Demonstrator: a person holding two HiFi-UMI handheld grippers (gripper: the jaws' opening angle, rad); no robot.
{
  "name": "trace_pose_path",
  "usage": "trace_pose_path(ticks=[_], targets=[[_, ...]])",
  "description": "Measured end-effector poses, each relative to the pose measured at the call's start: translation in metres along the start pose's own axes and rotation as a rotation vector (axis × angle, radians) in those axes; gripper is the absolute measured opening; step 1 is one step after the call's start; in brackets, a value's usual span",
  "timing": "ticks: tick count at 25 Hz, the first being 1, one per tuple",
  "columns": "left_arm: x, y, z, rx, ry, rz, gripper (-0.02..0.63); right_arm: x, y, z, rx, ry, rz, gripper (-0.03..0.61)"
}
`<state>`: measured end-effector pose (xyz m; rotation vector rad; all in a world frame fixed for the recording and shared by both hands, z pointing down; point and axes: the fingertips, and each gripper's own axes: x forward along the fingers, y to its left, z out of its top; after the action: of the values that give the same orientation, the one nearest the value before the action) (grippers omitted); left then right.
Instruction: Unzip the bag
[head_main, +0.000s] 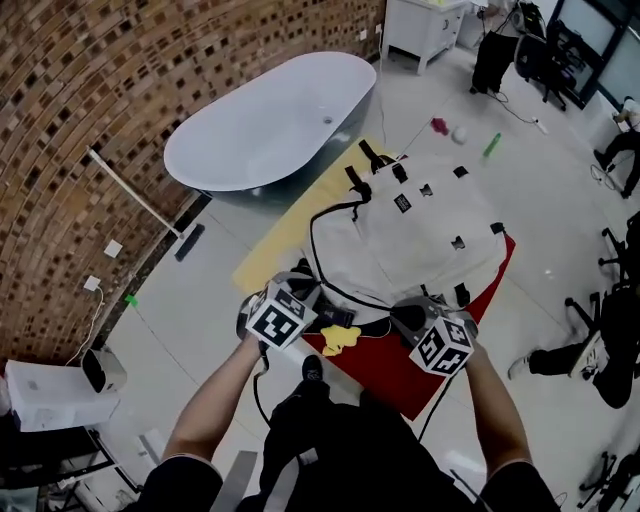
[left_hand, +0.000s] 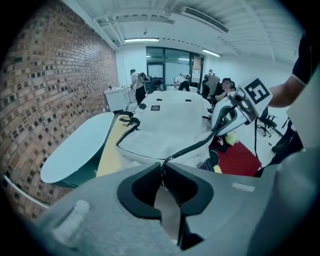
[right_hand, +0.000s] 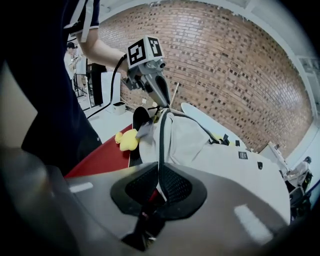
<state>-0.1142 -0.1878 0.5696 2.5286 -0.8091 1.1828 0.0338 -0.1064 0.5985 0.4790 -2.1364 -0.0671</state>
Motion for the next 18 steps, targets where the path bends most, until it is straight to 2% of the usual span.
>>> trace_pose_path(ticks=[2,7,11,13,15,18], targets=[[0.008,0.015,-0.001,0.040,0.005,-0.004,0.035,-0.002,0.000,-0.003,0.042,0.023,-0.016,0.035],[0.023,0.052,-0.005,0.047,-0.001,-0.031,0.034,-0.003,0.000,-0.004,0.178,0.056,-0.049,0.037],[0.026,0.057,-0.002,0.070,-0.008,-0.068,0.031,-0.005,-0.006,0.005,0.301,0.050,-0.072,0.049],[0.025,0.054,0.001,0.072,-0.018,-0.096,0.026,-0.011,-0.007,0.018,0.360,0.018,-0.067,0.088],[0.023,0.051,0.004,0.079,-0.022,-0.112,0.021,-0.019,-0.008,0.042,0.395,-0.051,-0.060,0.164],[0.021,0.047,0.007,0.095,-0.008,-0.105,0.021,-0.011,-0.020,0.086,0.405,-0.161,-0.057,0.175]])
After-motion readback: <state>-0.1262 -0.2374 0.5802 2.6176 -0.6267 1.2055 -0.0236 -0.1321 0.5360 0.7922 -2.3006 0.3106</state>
